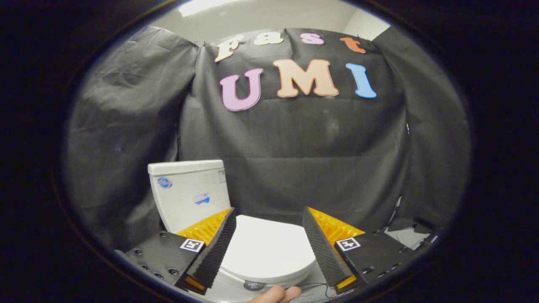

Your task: Open the toilet lid.

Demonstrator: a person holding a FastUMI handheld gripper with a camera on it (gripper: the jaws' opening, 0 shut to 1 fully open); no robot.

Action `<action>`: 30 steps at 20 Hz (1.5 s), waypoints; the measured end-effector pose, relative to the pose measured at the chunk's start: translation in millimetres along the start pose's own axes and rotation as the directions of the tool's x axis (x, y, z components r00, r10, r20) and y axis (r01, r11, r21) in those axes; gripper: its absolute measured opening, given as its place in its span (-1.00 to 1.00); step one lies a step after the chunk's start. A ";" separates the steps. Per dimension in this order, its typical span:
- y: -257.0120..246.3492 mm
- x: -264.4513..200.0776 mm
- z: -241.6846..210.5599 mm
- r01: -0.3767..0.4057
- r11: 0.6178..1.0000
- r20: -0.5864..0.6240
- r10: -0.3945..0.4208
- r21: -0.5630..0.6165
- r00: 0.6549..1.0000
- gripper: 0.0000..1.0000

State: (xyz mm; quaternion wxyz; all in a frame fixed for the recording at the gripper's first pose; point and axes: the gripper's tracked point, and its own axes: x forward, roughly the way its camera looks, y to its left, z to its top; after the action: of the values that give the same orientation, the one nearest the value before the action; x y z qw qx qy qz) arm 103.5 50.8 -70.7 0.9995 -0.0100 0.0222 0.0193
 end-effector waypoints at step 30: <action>31.0 -26.0 -225.7 0.379 0.443 -0.427 0.010 0.813 0.904 0.87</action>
State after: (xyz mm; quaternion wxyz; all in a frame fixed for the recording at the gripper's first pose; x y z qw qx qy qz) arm 66.4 76.1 -295.6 0.8309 0.5014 0.2154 -0.1088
